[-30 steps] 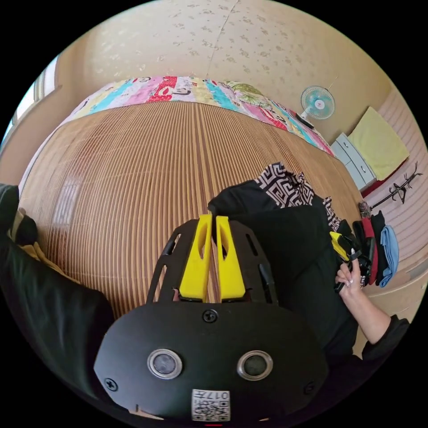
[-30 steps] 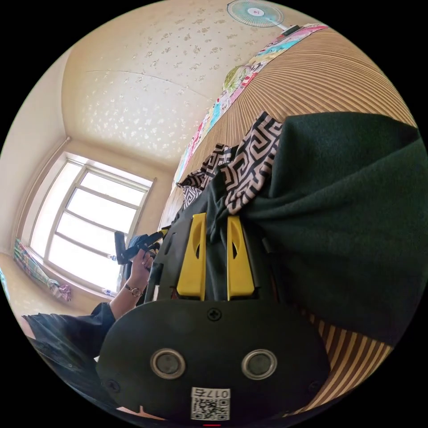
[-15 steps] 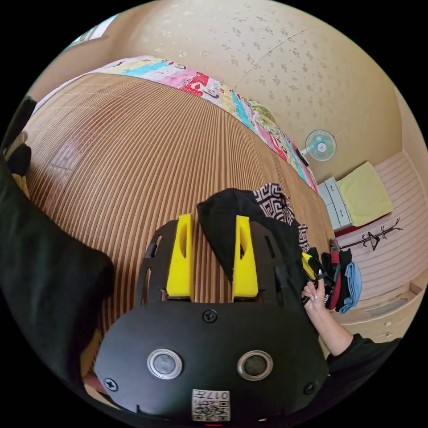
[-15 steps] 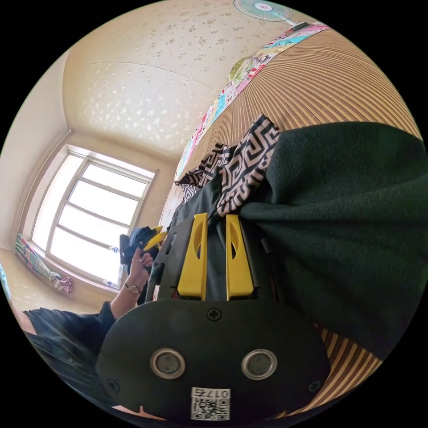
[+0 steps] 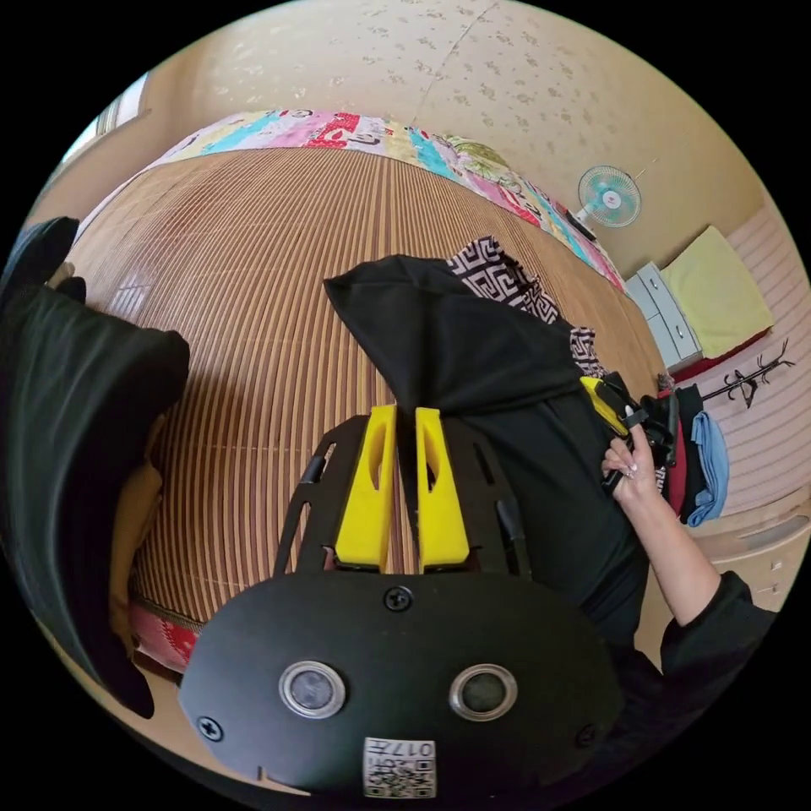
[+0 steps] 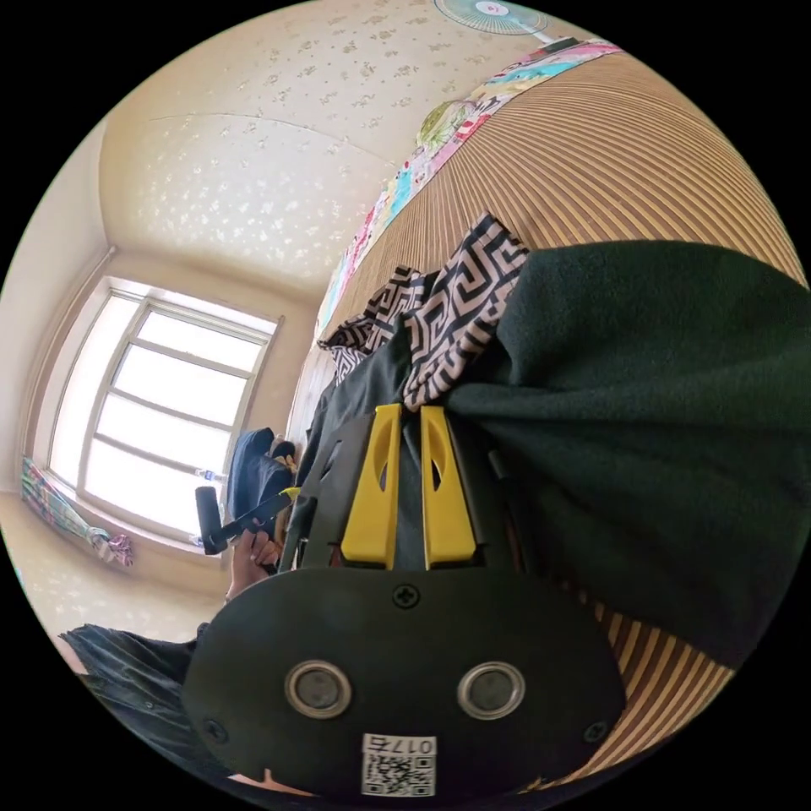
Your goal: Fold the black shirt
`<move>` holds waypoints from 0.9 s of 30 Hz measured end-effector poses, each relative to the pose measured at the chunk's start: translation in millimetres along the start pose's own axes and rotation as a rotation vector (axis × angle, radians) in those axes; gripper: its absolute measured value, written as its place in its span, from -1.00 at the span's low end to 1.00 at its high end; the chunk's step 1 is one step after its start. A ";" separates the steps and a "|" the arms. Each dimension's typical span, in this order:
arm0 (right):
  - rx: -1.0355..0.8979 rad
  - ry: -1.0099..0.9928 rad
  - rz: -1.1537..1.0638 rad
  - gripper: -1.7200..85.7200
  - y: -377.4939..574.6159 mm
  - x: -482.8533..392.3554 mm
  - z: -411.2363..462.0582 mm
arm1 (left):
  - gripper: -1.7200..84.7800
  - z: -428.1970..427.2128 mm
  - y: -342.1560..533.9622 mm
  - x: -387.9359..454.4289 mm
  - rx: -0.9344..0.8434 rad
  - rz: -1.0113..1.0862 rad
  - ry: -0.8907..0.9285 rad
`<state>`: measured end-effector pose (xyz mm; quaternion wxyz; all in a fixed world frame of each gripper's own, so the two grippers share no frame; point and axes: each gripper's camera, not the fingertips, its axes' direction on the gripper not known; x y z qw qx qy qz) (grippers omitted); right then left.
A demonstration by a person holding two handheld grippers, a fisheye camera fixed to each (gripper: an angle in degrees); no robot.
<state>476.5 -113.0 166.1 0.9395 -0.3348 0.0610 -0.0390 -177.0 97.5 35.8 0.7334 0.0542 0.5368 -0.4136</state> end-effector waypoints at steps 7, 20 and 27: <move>-0.235 0.223 -0.215 -0.86 39.1 -79.5 -51.1 | -0.79 -37.1 67.7 -4.6 -0.020 0.150 0.036; -0.237 0.401 -0.124 -0.78 149.9 -76.9 -166.4 | -0.72 -40.1 165.7 49.5 -0.132 0.128 -0.006; -0.374 0.340 -0.233 -0.90 135.8 -90.2 -166.9 | -0.92 -48.0 150.6 29.7 -0.247 0.167 0.138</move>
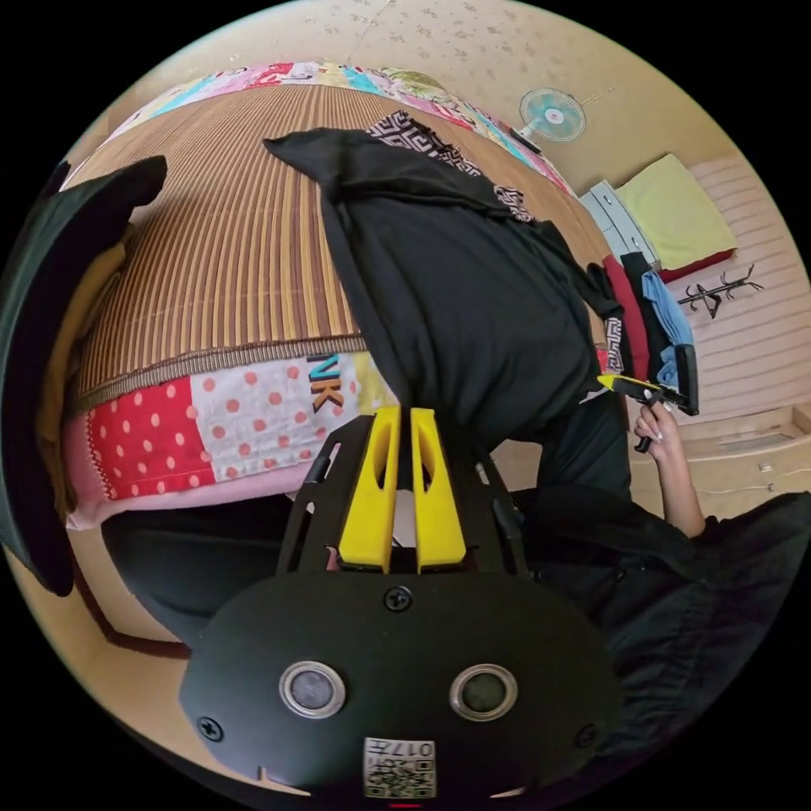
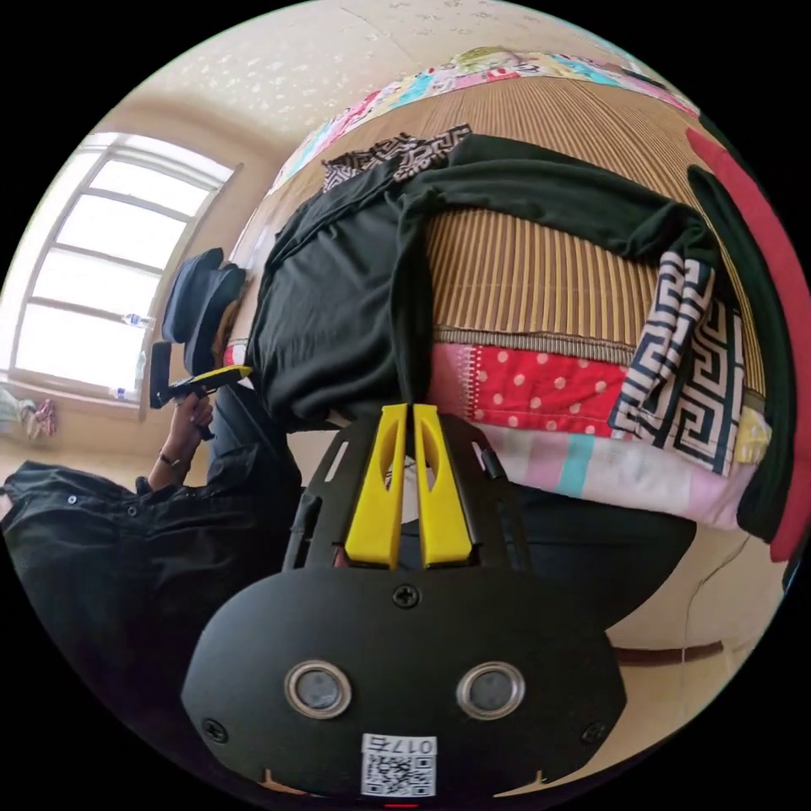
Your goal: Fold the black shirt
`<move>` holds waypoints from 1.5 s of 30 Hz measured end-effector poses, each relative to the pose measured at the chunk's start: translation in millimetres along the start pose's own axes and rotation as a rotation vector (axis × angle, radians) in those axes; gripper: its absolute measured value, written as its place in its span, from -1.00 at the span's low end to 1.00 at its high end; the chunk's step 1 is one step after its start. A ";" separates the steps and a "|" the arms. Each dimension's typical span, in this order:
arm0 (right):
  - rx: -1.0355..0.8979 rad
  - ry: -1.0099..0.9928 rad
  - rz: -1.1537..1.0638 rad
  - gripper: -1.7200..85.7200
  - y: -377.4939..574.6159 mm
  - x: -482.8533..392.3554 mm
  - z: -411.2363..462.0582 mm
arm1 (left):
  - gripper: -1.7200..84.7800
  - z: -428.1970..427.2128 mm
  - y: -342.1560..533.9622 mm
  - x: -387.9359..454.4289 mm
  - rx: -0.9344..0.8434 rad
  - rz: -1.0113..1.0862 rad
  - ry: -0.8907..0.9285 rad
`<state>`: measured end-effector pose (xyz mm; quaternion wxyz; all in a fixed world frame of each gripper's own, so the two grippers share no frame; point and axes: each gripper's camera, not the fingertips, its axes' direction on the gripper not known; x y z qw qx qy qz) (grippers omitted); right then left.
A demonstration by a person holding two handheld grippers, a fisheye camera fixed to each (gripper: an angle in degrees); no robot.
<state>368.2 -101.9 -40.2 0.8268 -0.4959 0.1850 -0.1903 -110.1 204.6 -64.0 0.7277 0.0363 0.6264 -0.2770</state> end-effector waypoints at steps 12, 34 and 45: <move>-0.138 -0.267 0.219 -0.93 8.5 65.2 -33.8 | -0.93 -77.6 22.4 -87.1 0.055 -0.022 0.305; 0.621 0.186 0.783 -0.74 76.9 62.2 -132.1 | -0.78 -69.6 18.2 -47.5 0.174 -0.253 0.035; 0.705 0.307 0.783 -0.87 70.2 43.1 -136.8 | -0.78 -47.8 9.1 -8.0 0.180 -0.185 0.049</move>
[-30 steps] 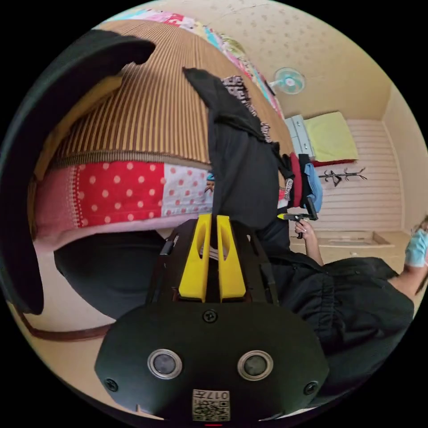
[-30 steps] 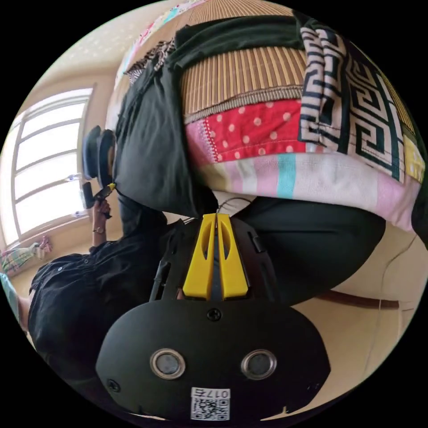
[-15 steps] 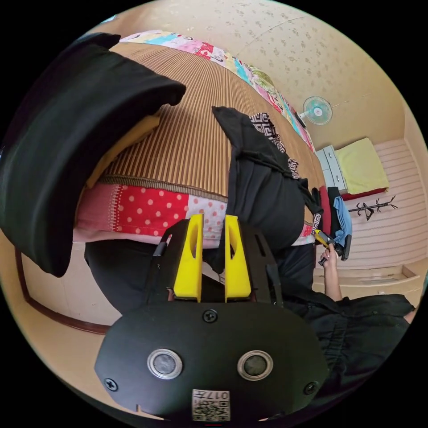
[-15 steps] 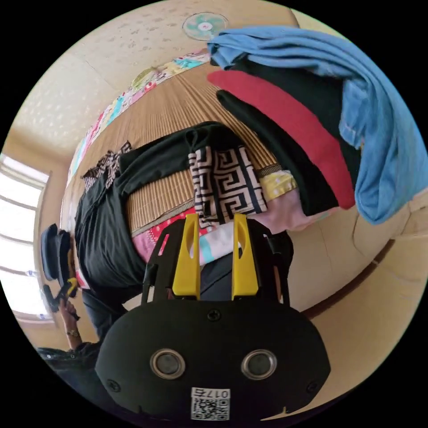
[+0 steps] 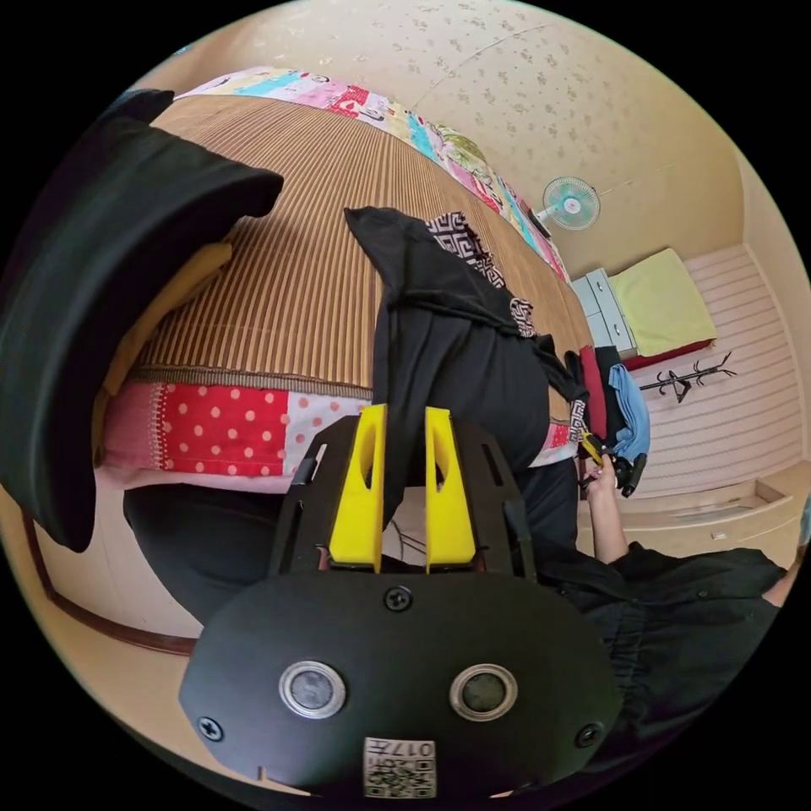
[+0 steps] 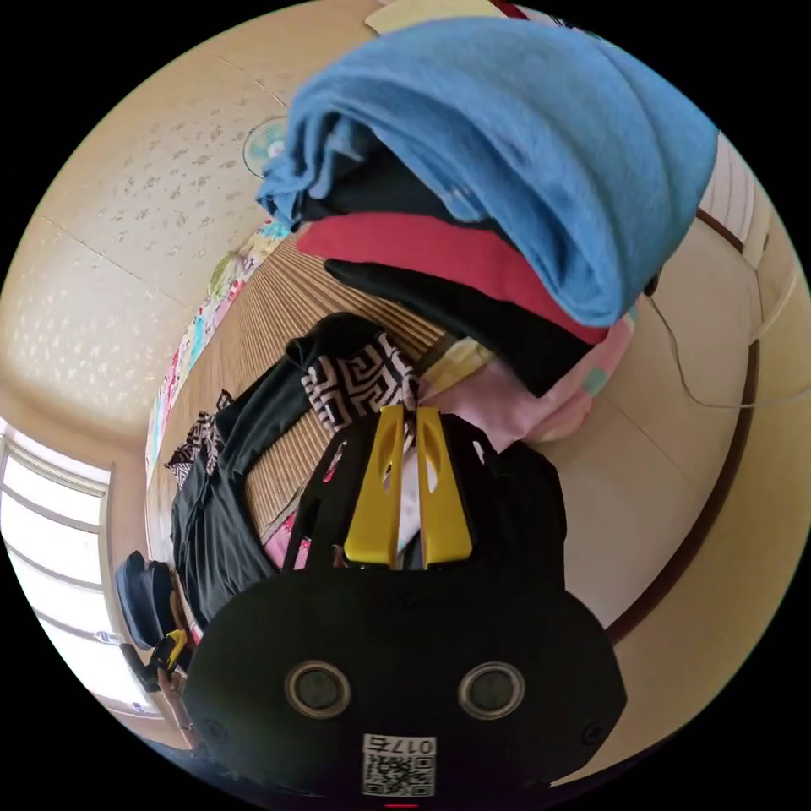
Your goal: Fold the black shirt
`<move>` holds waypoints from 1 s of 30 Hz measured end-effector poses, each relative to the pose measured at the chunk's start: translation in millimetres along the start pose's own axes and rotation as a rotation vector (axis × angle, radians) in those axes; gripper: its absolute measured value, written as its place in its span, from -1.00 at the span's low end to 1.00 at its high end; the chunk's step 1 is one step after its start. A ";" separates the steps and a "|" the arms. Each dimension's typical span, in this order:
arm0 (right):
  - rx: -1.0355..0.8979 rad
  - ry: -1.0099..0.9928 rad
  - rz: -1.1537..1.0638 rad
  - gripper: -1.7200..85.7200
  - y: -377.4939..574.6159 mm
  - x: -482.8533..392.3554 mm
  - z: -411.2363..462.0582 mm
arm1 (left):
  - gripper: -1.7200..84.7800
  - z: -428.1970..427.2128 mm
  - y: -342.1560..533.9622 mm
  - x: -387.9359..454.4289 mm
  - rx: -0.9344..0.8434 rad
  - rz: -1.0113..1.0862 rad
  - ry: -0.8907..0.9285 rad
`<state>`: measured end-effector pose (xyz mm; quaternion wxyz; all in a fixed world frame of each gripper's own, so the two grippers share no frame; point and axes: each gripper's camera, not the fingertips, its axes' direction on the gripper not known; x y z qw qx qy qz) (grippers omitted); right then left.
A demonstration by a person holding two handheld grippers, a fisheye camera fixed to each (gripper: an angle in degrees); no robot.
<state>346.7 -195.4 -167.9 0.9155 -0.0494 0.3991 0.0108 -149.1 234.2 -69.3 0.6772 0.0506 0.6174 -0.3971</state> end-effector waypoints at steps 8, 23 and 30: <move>0.329 -0.155 -0.359 -0.91 -38.4 -88.2 -135.9 | -0.78 -21.3 -4.5 28.8 0.032 0.128 -0.190; -0.203 -0.470 -0.628 -0.90 -111.7 -208.1 -85.8 | -0.71 6.9 -30.2 90.6 0.041 0.331 0.282; -0.605 -0.660 -0.934 -0.90 44.3 -360.8 72.1 | -0.57 86.0 -57.9 109.8 -0.082 0.370 0.383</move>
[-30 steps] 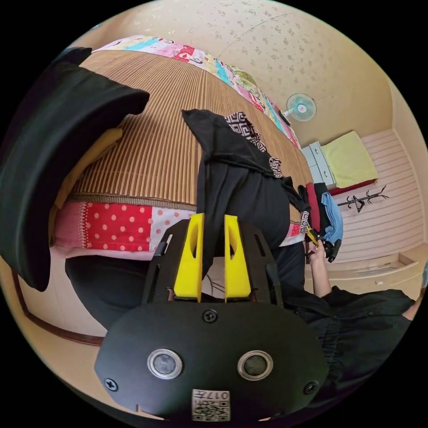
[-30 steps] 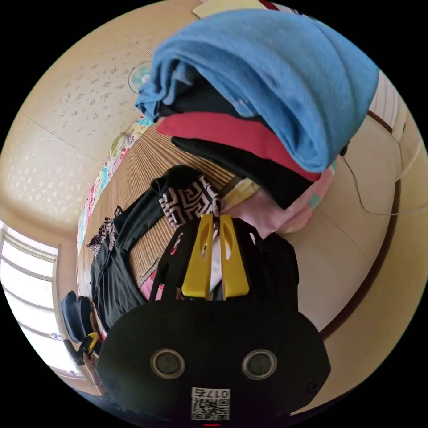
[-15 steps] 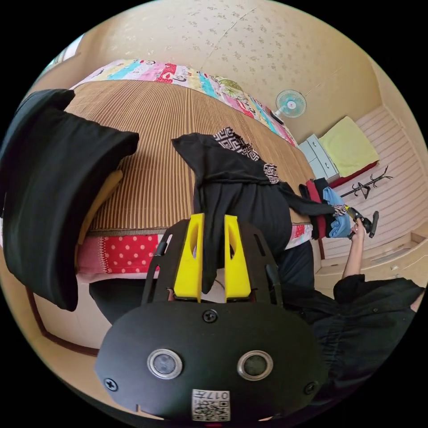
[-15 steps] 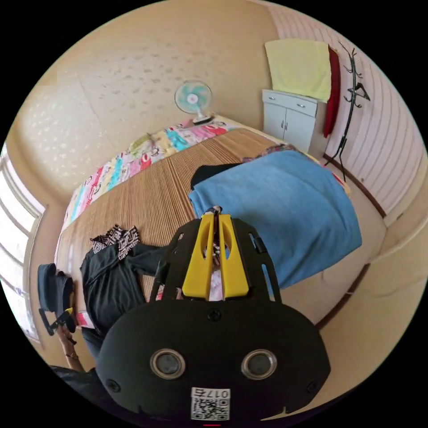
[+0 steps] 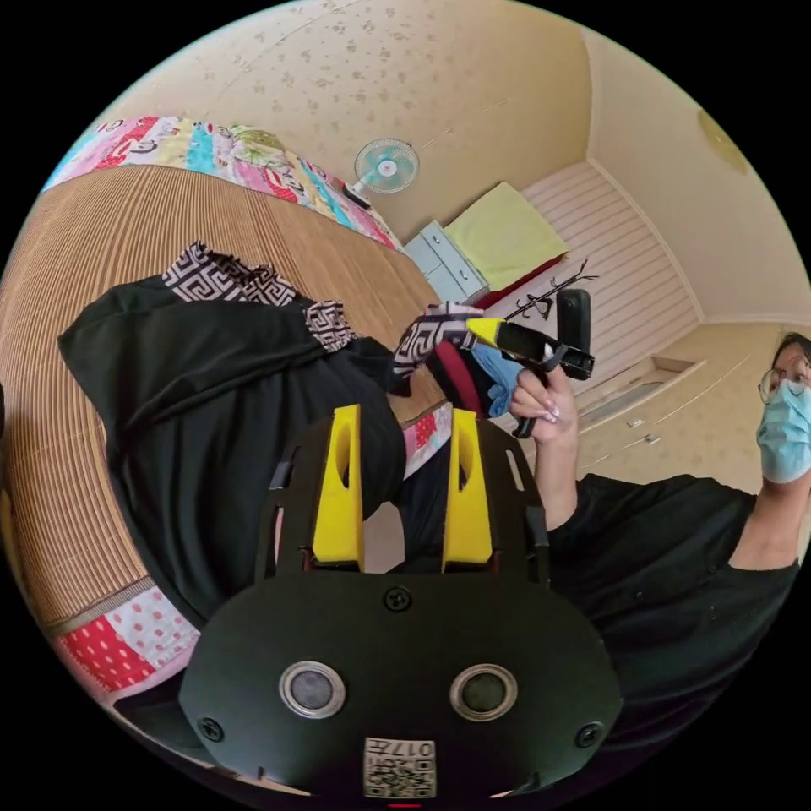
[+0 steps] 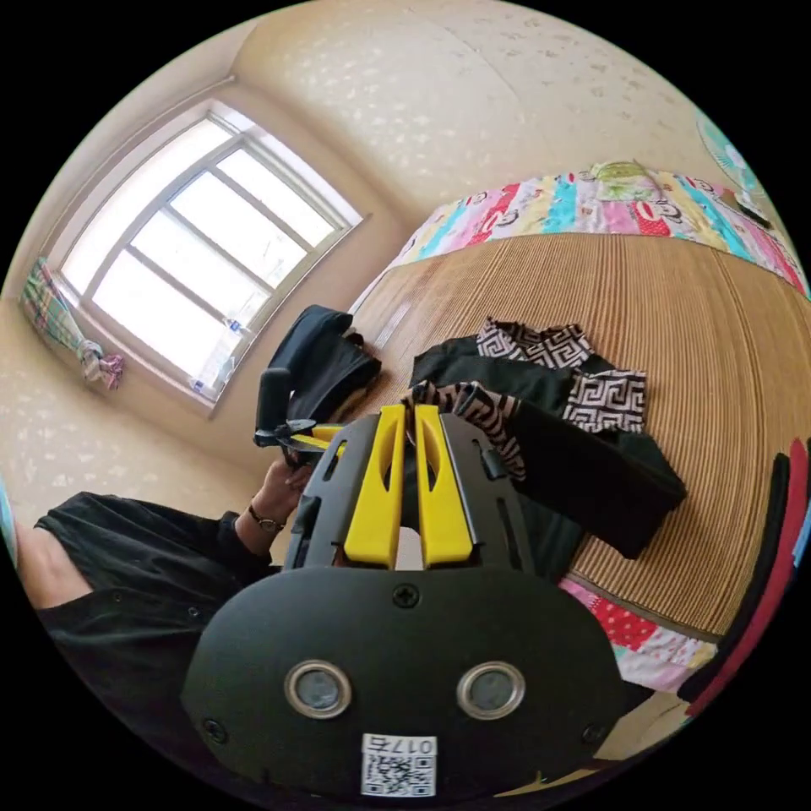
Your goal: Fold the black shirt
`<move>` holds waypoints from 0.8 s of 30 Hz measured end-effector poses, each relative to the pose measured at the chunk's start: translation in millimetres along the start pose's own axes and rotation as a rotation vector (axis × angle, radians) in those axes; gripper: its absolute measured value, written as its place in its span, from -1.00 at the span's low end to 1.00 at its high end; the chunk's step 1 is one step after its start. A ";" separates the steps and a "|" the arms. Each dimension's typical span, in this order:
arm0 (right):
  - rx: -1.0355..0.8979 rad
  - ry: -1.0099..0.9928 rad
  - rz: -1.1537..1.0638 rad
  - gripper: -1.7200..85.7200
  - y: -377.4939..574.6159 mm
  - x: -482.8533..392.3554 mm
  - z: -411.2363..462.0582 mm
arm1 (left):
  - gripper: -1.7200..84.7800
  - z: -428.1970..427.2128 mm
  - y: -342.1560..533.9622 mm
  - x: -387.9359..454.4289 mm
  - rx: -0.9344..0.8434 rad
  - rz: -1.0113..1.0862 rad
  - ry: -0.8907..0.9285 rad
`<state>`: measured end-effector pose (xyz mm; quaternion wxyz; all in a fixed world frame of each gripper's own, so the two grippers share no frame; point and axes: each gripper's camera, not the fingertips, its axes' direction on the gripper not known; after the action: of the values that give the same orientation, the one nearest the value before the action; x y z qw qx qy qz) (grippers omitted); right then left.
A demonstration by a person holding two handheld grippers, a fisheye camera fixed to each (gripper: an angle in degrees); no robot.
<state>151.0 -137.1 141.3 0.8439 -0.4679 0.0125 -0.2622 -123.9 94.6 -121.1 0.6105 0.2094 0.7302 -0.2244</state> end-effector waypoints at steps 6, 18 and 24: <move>-0.160 -0.166 0.092 -0.86 20.6 56.8 120.1 | -0.45 45.3 25.8 -70.9 -0.059 -0.055 0.156; -0.041 -0.191 0.146 -0.68 85.1 136.9 96.1 | -0.41 20.1 45.9 -141.5 0.027 -0.180 0.237; -0.036 -0.039 0.013 -0.69 71.8 119.2 113.6 | -0.46 12.7 49.9 -173.3 0.041 -0.261 0.229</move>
<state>315.0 -71.7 174.7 0.8372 -0.4878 0.0035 -0.2471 -55.9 122.2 44.2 0.4844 0.1493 0.8113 -0.2912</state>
